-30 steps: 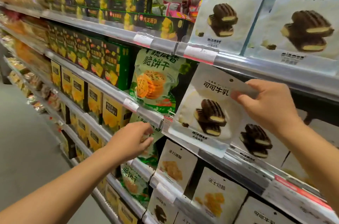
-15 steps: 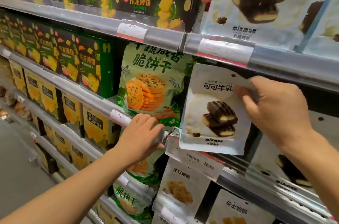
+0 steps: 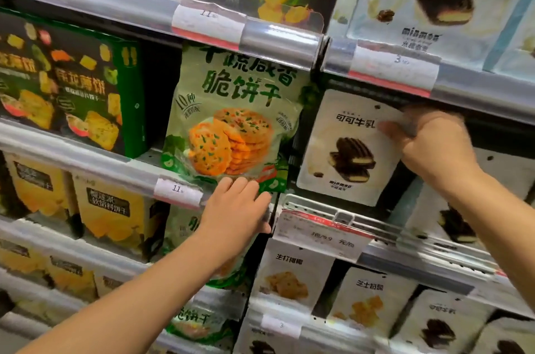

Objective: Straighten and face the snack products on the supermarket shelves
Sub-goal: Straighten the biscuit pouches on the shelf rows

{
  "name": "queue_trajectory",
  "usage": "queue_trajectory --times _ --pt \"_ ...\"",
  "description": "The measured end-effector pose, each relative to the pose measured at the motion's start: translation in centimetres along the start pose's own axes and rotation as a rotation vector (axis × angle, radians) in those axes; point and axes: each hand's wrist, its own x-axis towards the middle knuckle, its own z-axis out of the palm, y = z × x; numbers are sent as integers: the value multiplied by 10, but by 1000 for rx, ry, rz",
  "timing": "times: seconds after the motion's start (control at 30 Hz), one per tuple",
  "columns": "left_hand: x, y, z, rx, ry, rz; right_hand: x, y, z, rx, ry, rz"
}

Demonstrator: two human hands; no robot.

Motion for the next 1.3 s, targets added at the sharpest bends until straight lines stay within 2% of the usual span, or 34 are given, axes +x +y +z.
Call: queue_trajectory --times 0.27,0.63,0.83,0.93,1.07,1.17,1.23,1.3 --pt "-1 0 -7 -69 -12 -18 -11 -10 10 -173 -51 14" --pt "-3 1 -5 -122 -50 -47 -15 -18 19 -155 -172 184" --pt "-2 1 -2 -139 -75 -62 -14 -17 20 -172 -189 168" --pt "-3 2 0 -127 -60 -63 -17 -10 20 -188 -140 117" --pt "-5 4 -1 -133 -26 -71 -37 6 14 -176 82 -23" --pt "-9 8 6 -174 68 -92 -69 22 17 -140 147 -76" --pt "-19 14 19 -283 209 -109 -95 31 28 -114 136 -123" --pt "-37 23 36 -390 369 -24 -117 35 44 -97 69 -150"
